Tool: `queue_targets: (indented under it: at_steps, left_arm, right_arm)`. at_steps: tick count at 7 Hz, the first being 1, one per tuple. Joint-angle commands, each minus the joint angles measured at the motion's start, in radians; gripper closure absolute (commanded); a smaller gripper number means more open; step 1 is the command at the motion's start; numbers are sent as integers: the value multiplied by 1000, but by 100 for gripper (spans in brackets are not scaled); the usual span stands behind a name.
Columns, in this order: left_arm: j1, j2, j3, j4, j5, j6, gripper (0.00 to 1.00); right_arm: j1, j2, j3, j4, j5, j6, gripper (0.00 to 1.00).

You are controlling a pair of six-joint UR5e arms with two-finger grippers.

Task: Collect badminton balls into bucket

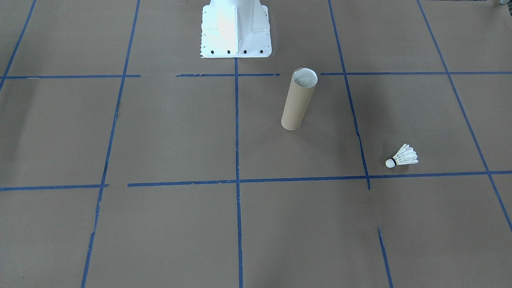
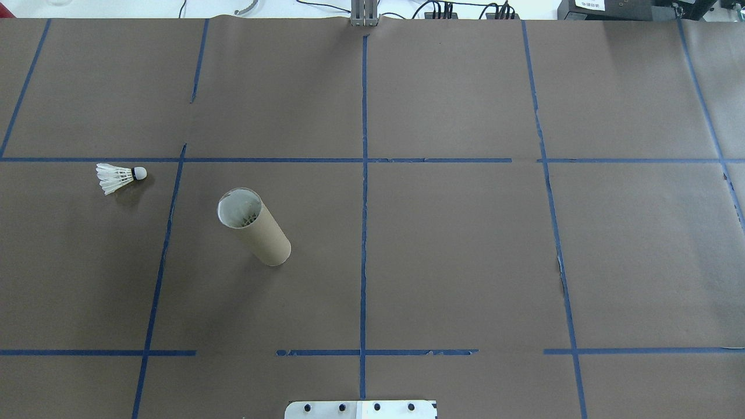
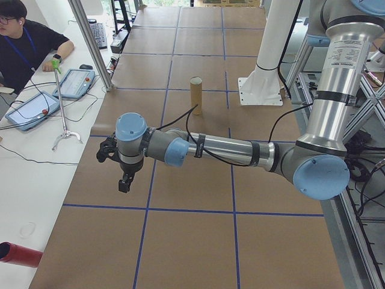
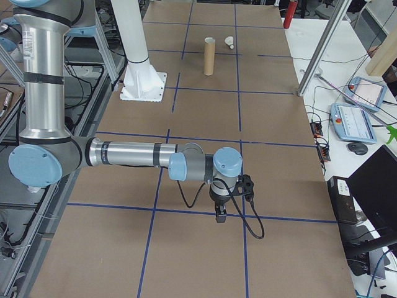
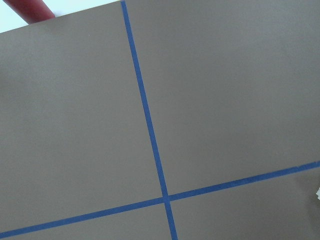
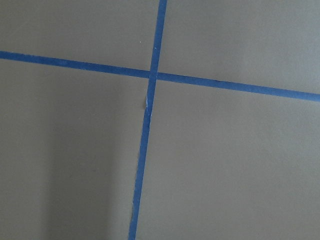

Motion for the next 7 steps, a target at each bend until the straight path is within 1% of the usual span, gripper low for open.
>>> queue_targets:
  at_steps: [1,2,3,4,5,6,7]
  left_arm:
    - [55,47,26,-186,-6,-176,0]
    - [71,81,41,-304,-6,-262,0]
    - [130,97,59,-431,-6,-425,0]
    - [199,105,84,-591,-3,-620,0]
    - [240,112,142,-818,-3,-843,0]
    - [301,115,183,-981,11,-1003,0]
    - [354,114,185,-1059,75,-1114,0]
  right_arm:
    - [0,0,0,0,0,0,0]
    - [0,0,0,0,0,0,0]
    - [0,0,0,0,0,0,0]
    - [0,0,0,0,0,0,0]
    - [0,0,0,0,0,0,0]
    - [0,0,0,0,0,0,0]
    - [0,0,0,0,0,0,0]
